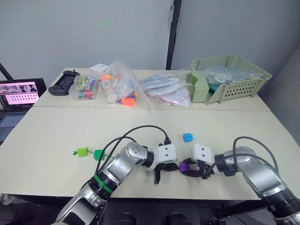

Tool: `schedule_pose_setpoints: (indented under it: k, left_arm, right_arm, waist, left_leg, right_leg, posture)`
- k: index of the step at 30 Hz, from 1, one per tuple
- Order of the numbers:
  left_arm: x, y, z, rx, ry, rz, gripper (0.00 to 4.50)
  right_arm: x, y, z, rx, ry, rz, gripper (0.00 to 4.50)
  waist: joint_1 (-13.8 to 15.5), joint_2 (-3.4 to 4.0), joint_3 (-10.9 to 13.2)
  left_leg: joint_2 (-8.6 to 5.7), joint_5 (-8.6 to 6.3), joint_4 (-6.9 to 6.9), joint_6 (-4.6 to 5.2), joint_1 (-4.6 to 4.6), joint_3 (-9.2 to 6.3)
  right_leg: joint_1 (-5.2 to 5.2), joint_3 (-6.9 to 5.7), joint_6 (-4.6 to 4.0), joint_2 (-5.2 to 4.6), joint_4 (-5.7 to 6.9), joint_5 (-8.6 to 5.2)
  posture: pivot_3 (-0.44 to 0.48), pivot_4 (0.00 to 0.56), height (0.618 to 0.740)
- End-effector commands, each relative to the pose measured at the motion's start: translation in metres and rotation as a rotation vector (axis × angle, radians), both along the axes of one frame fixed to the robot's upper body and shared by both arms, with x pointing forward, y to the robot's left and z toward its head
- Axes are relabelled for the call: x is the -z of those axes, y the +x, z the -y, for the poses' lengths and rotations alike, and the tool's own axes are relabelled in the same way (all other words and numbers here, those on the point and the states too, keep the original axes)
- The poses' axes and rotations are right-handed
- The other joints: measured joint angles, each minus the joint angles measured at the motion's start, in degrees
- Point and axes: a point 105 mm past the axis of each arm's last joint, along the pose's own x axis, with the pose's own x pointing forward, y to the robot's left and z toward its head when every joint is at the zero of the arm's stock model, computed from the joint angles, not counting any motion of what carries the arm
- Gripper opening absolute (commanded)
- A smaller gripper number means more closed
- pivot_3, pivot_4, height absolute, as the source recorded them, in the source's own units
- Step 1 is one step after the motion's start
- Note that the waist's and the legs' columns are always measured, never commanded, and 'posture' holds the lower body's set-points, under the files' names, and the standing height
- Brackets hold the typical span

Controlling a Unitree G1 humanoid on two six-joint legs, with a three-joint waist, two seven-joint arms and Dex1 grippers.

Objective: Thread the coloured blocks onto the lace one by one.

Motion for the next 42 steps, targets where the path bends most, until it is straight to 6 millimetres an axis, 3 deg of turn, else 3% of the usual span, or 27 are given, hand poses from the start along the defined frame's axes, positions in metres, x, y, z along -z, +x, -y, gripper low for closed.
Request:
schedule_pose_setpoints:
  k: [1,3,5,10,11,13,21,30,31,38,39,42]
  left_arm:
    - [-0.012,0.002,0.001,-0.003,-0.038,0.027,0.58]
    - [-0.013,0.001,-0.001,0.002,-0.047,0.022,1.19]
    - [-0.014,0.001,-0.004,-0.003,-0.049,0.022,1.88]
    - [-0.014,0.003,-0.009,-0.003,-0.044,0.018,3.52]
    - [-0.014,0.003,-0.01,-0.004,-0.043,0.02,3.81]
    - [-0.014,0.001,-0.007,0.03,-0.041,0.022,4.46]
    - [-0.009,-0.005,0.016,0.116,-0.048,0.035,4.46]
    - [-0.004,0.001,0.025,0.105,-0.057,0.027,4.46]
    - [-0.003,0.001,0.025,0.104,-0.054,0.027,3.87]
    - [-0.002,0.0,0.027,0.115,-0.049,0.021,1.62]
    - [-0.002,-0.001,0.027,0.115,-0.05,0.021,1.37]
    - [-0.001,-0.002,0.028,0.121,-0.049,0.017,1.36]
  right_arm:
    - [-0.004,-0.002,-0.007,-0.027,0.009,0.017,1.37]
    - [-0.005,-0.001,-0.007,-0.022,0.014,0.019,1.37]
    - [-0.009,0.001,-0.008,-0.005,0.035,0.026,2.43]
    - [-0.015,0.0,-0.004,0.006,0.039,0.037,4.11]
    - [-0.016,0.001,-0.004,0.011,0.042,0.039,4.41]
    - [-0.023,-0.001,0.005,0.032,0.039,0.052,4.5]
    - [-0.027,-0.014,0.035,0.101,0.02,0.041,4.5]
    - [-0.018,-0.013,0.033,0.112,0.034,0.046,4.5]
    - [-0.018,-0.012,0.033,0.111,0.034,0.046,4.5]
    - [-0.015,-0.01,0.031,0.104,0.033,0.046,4.5]
    - [-0.015,-0.009,0.031,0.102,0.031,0.045,4.5]
    - [-0.012,-0.009,0.029,0.098,0.029,0.041,4.5]
  waist:
    - [0.0,0.0,0.0]
    - [0.0,0.0,0.0]
    - [-0.1,0.0,0.0]
    - [-0.1,0.0,0.0]
    - [-0.1,0.0,0.0]
    - [0.1,0.0,0.0]
    - [0.5,0.0,0.0]
    - [-0.1,-0.02,0.0]
    - [-0.1,-0.02,0.0]
    - [0.0,-0.01,0.0]
    - [0.0,-0.02,0.0]
    - [0.0,-0.02,0.0]
  left_leg:
    - [0.0,0.0,0.0,0.0,0.0,0.0]
    - [0.01,0.0,0.0,0.0,0.0,0.0]
    - [0.01,0.0,-0.01,0.0,-0.01,0.0]
    - [0.01,0.0,-0.01,0.0,-0.04,-0.01]
    - [0.0,0.0,-0.01,0.0,-0.04,0.0]
    - [0.0,0.0,-0.01,0.0,-0.04,0.0]
    - [-0.02,0.0,0.0,0.0,-0.1,0.0]
    - [-0.01,0.0,-0.01,0.0,-0.07,0.03]
    - [-0.02,0.0,-0.01,0.0,-0.08,0.03]
    - [-0.02,0.0,0.0,0.0,-0.08,0.03]
    - [-0.02,0.0,0.0,0.0,-0.08,0.03]
    - [-0.02,0.0,0.0,0.0,-0.08,0.03]
  right_leg:
    - [-0.01,0.0,0.0,0.0,0.0,0.0]
    - [-0.01,0.0,0.0,0.01,0.0,0.0]
    - [-0.03,0.0,0.0,0.01,0.01,0.0]
    - [-0.05,0.0,0.0,0.01,0.01,0.0]
    - [-0.05,0.0,0.0,0.0,0.01,0.0]
    - [-0.05,0.0,0.0,0.0,0.01,0.0]
    - [-0.04,0.0,0.03,-0.02,-0.06,0.01]
    - [-0.05,0.04,0.03,0.03,-0.04,0.01]
    - [-0.05,0.04,0.04,0.02,-0.04,0.01]
    - [-0.04,0.04,0.04,0.01,-0.05,0.01]
    - [-0.04,0.04,0.04,0.01,-0.05,0.01]
    - [-0.04,0.04,0.04,0.01,-0.05,0.01]
  posture:
    - [0.0,0.15,0.74]
    - [0.0,0.15,0.74]
    - [0.0,0.15,0.74]
    - [0.0,0.15,0.74]
    - [0.0,0.15,0.74]
    - [0.0,0.15,0.74]
    - [0.0,0.15,0.74]
    - [0.0,0.15,0.74]
    - [0.0,0.15,0.74]
    - [0.0,0.15,0.74]
    - [0.0,0.15,0.74]
    - [0.0,0.15,0.74]
